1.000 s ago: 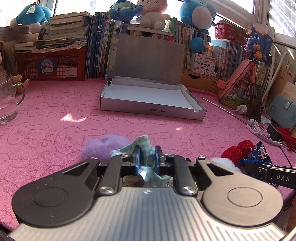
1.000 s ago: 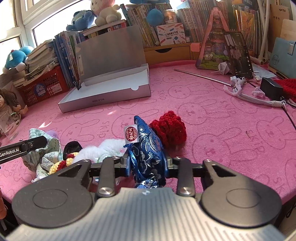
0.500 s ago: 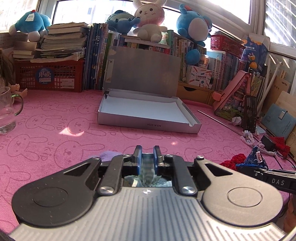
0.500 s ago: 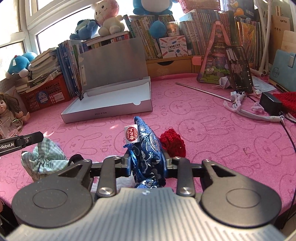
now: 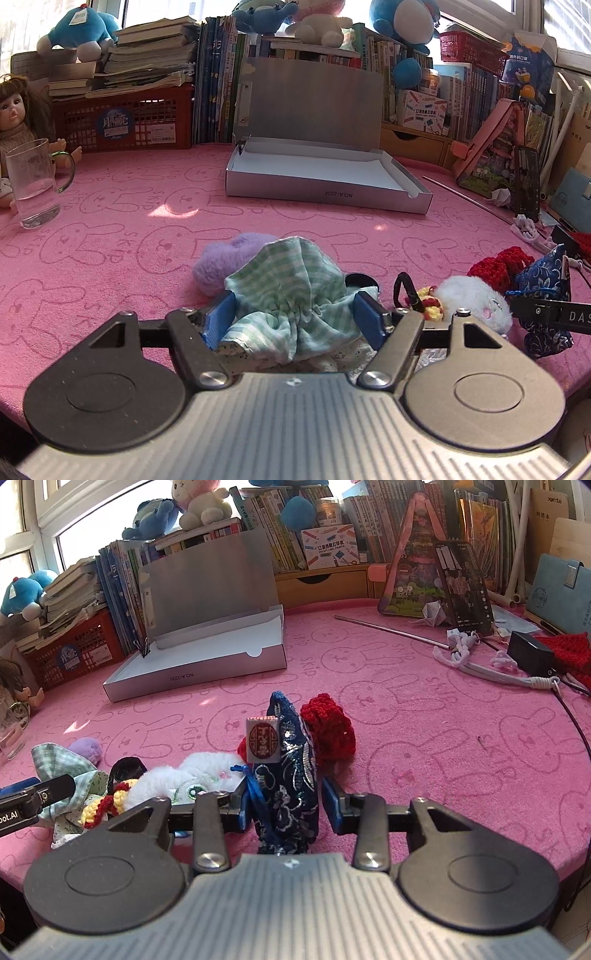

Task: Organize objects
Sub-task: 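Lift and carry the gingham cloth and blue pouch toward the white box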

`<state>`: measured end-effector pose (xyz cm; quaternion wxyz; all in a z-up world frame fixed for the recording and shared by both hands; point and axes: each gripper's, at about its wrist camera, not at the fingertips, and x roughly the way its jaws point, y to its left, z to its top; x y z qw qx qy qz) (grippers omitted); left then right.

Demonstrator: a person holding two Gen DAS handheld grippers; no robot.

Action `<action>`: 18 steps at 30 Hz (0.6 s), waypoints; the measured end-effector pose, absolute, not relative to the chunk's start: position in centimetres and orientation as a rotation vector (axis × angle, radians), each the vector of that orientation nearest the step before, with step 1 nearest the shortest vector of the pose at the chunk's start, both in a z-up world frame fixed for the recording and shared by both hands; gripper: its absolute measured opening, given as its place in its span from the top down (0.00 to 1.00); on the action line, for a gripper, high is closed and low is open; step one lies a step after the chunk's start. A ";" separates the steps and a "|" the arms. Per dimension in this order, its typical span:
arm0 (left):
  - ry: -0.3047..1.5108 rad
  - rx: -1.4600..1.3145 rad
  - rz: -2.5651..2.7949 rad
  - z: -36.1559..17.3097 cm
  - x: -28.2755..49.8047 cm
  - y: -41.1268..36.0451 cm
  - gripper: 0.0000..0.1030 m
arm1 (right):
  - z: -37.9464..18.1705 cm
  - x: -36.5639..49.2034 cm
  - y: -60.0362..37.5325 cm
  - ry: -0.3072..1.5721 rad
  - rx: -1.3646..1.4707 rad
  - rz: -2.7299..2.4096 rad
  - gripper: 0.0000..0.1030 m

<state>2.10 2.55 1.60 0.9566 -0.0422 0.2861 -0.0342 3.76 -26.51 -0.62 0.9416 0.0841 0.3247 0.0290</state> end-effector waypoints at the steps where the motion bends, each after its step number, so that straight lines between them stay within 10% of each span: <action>1: 0.588 -0.090 -0.063 1.5 2.2 2.6 0.27 | -0.8 3.7 -26.5 0.667 0.170 0.056 0.46; 13: 0.643 -0.096 -0.077 -0.1 2.9 1.7 0.15 | -1.8 3.8 -26.1 0.694 0.161 0.058 0.43; 18: 0.639 -0.120 -0.083 0.2 3.0 1.9 0.31 | -1.9 3.8 -25.8 0.685 0.141 0.060 0.41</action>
